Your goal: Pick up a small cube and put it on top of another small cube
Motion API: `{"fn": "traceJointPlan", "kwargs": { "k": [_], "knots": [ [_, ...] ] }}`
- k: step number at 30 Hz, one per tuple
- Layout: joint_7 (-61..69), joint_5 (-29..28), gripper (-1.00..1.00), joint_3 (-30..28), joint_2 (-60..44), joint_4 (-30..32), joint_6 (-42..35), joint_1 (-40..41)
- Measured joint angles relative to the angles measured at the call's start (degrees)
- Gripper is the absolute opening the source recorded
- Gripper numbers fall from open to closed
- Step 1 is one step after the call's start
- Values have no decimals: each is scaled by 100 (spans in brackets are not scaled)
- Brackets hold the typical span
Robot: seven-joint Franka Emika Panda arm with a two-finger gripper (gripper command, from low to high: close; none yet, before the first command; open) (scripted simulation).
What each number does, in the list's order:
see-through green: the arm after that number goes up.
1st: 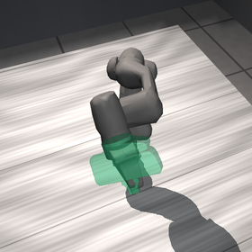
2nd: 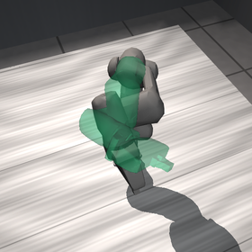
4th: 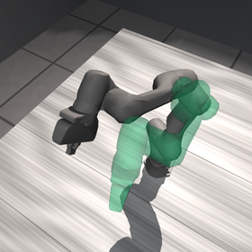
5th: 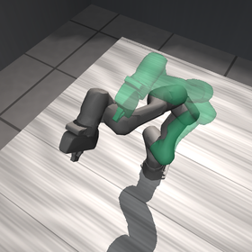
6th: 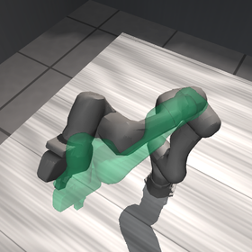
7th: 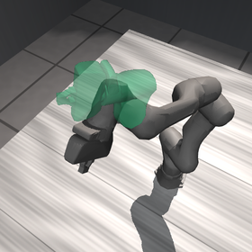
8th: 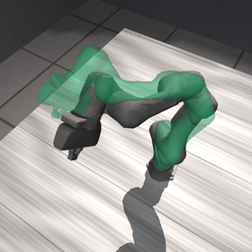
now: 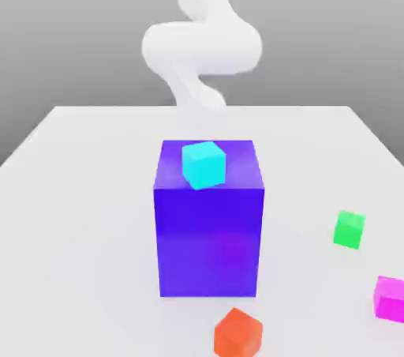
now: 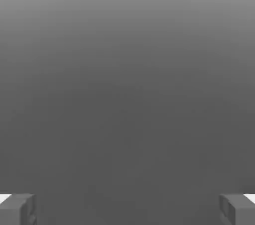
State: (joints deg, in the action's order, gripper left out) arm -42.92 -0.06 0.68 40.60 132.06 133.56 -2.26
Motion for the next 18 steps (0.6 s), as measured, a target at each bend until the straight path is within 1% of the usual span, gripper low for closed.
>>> {"fn": "traceJointPlan", "kwargs": {
  "k": [11,18],
  "knots": [
    [1273,-53,0,417,-2316,125,788,-915],
    [1974,-221,0,800,-3773,203,1280,-1443]
  ]
}}
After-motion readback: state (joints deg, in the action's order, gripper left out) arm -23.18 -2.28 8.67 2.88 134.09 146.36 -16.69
